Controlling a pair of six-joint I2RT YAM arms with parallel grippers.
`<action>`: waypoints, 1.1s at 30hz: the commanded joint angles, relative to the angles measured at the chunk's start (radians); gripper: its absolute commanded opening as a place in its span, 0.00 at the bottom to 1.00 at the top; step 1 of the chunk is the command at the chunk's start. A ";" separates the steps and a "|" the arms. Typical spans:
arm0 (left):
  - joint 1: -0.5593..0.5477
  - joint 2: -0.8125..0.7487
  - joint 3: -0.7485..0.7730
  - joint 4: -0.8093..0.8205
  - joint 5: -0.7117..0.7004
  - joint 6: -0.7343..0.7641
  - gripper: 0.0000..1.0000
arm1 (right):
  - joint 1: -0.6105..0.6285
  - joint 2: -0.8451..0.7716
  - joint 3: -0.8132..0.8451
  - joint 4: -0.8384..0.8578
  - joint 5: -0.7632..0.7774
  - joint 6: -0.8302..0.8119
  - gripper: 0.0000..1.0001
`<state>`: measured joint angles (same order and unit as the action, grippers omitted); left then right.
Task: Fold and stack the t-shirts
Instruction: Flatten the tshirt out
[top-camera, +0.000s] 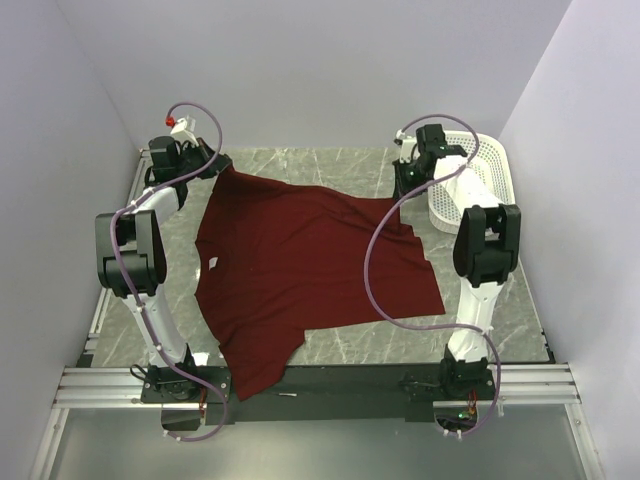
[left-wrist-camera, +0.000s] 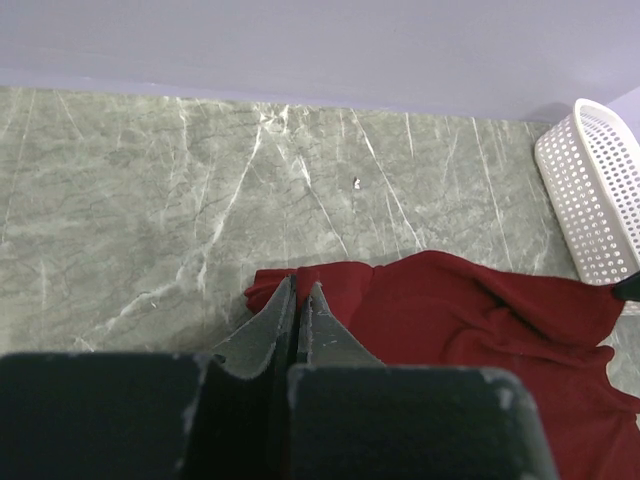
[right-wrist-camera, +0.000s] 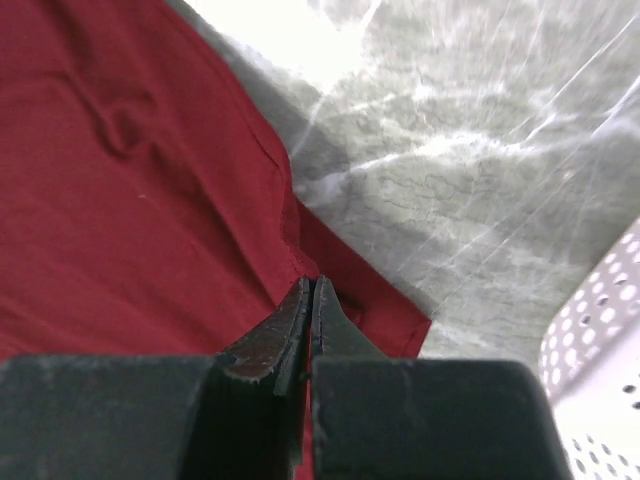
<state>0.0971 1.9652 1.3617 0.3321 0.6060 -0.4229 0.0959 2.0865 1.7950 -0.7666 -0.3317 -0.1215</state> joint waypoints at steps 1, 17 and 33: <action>0.006 -0.063 -0.001 0.036 0.026 0.030 0.01 | 0.005 -0.098 -0.005 0.038 -0.032 -0.047 0.00; 0.007 -0.163 -0.134 -0.065 -0.005 0.093 0.01 | 0.007 -0.177 -0.132 0.095 -0.142 -0.078 0.00; 0.015 -0.075 -0.108 -0.222 0.047 0.214 0.20 | 0.018 -0.146 -0.143 0.079 -0.184 -0.090 0.00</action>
<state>0.1043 1.8790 1.2114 0.1345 0.6121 -0.2714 0.1043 1.9629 1.6543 -0.6960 -0.4923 -0.1993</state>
